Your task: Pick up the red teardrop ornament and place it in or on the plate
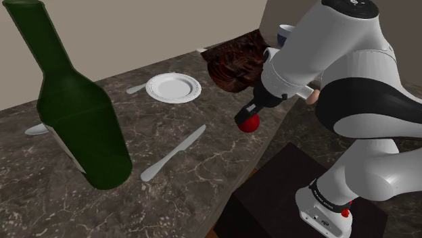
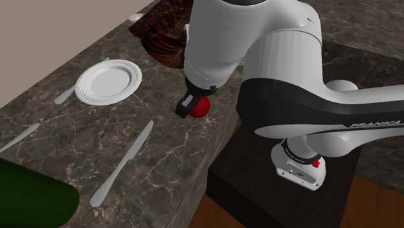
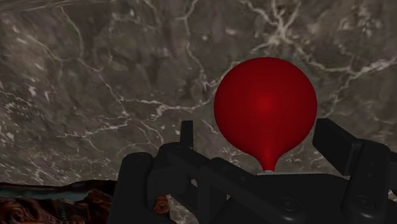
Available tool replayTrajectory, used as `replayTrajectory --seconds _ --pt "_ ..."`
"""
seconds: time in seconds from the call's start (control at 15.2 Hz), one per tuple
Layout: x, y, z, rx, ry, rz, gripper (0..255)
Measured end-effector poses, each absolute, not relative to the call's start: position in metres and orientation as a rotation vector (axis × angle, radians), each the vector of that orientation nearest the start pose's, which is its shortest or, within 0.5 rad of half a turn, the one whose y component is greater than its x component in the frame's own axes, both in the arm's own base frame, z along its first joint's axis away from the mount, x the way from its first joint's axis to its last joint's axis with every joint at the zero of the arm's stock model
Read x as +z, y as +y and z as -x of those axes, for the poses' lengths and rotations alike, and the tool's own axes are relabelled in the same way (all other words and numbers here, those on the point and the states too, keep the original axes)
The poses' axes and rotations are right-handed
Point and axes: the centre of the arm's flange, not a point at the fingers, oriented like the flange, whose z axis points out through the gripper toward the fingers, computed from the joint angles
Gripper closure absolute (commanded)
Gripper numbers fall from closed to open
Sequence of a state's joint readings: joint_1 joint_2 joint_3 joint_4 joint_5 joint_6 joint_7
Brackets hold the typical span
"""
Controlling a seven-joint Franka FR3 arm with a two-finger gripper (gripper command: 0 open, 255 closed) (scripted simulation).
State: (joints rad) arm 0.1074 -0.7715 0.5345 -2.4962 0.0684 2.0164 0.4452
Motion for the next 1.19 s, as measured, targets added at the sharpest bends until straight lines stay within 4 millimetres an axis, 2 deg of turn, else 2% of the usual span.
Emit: replayTrajectory --seconds 0.4,0.46,1.19 --pt "0.5185 0.2426 -0.2801 -0.545 -0.132 3.256 0" --pt "0.5185 0.2426 -0.2801 -0.545 -0.132 3.256 255" --pt "0.5215 0.2424 -0.2799 -0.548 -0.131 3.256 255"
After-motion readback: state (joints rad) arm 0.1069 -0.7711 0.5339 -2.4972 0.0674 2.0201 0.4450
